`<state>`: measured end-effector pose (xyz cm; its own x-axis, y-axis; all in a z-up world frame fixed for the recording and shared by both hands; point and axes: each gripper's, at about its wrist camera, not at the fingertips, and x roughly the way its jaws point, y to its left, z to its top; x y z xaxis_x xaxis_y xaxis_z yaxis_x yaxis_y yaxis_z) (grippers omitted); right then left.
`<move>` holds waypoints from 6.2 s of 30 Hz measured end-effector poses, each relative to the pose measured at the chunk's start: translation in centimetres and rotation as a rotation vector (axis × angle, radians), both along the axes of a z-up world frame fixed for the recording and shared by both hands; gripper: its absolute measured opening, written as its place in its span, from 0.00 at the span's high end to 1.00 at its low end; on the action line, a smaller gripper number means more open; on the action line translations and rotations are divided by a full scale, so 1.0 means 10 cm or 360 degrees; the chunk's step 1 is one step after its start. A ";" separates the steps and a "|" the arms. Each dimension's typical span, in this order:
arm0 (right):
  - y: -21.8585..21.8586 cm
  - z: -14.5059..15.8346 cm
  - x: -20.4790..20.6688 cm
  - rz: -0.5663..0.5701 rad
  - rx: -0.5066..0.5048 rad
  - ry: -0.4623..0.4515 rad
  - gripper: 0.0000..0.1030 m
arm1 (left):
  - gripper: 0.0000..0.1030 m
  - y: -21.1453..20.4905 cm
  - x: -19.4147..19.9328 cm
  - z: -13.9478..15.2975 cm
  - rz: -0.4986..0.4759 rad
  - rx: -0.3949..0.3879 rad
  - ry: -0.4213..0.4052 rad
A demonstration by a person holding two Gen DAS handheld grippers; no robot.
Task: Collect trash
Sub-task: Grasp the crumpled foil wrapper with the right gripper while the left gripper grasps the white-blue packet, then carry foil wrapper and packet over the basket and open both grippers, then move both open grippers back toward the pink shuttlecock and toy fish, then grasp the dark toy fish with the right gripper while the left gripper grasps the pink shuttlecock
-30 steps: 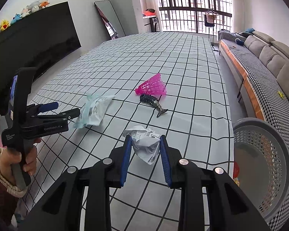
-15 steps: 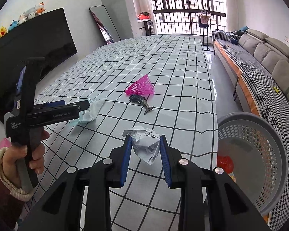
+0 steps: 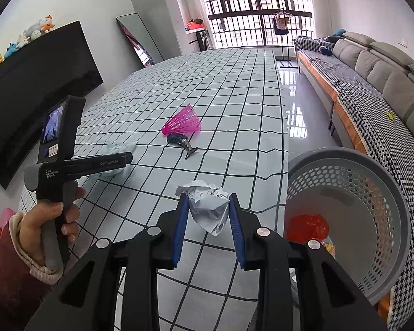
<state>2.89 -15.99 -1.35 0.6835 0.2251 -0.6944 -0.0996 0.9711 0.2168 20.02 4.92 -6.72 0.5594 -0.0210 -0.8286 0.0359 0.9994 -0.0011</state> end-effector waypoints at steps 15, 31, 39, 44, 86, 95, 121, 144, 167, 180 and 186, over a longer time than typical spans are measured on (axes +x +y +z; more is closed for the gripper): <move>-0.37 -0.07 -0.13 -0.0110 0.0032 0.0002 0.72 | 0.51 -0.48 -0.61 0.36 -0.0185 0.0015 -0.0176; -1.39 -0.15 -0.51 -0.0391 0.0028 0.0001 0.72 | 0.51 -1.86 -1.27 0.54 -0.0608 -0.0060 -0.0225; -1.92 -0.31 -0.55 -0.0508 0.0054 0.0048 0.72 | 0.51 -2.43 -1.29 0.34 -0.0729 -0.0088 -0.0112; -2.09 -0.44 -0.47 -0.0520 0.0057 0.0096 0.72 | 0.51 -2.65 -1.25 0.15 -0.0764 -0.0073 -0.0040; -1.88 -0.31 -0.62 -0.0517 0.0033 0.0049 0.45 | 0.19 -2.40 -1.34 0.34 -0.0645 -0.0098 -0.0134; -1.53 -0.18 -0.59 -0.0436 -0.0006 0.0007 0.41 | 0.16 -2.01 -1.41 0.48 -0.0555 -0.0120 -0.0204; 0.34 0.04 0.72 0.0133 -0.0206 0.0002 0.40 | 0.13 -0.21 -1.06 0.54 -0.0146 -0.0090 -0.0326; 0.96 -0.50 1.72 0.0262 -0.0384 0.0228 0.46 | 0.11 0.39 -0.78 0.37 0.0021 -0.0082 -0.0275; 0.50 -0.33 1.01 0.0165 -0.0134 0.0164 0.84 | 0.11 0.12 -0.49 0.51 -0.0146 -0.0034 -0.0287; -0.25 -0.14 0.51 -0.0071 0.0009 0.0116 0.84 | 0.09 -0.56 0.03 0.42 -0.0453 0.0145 -0.0271; -0.37 -0.07 0.45 -0.0085 0.0063 0.0089 0.84 | 0.09 -0.73 0.34 0.16 -0.0550 0.0149 -0.0155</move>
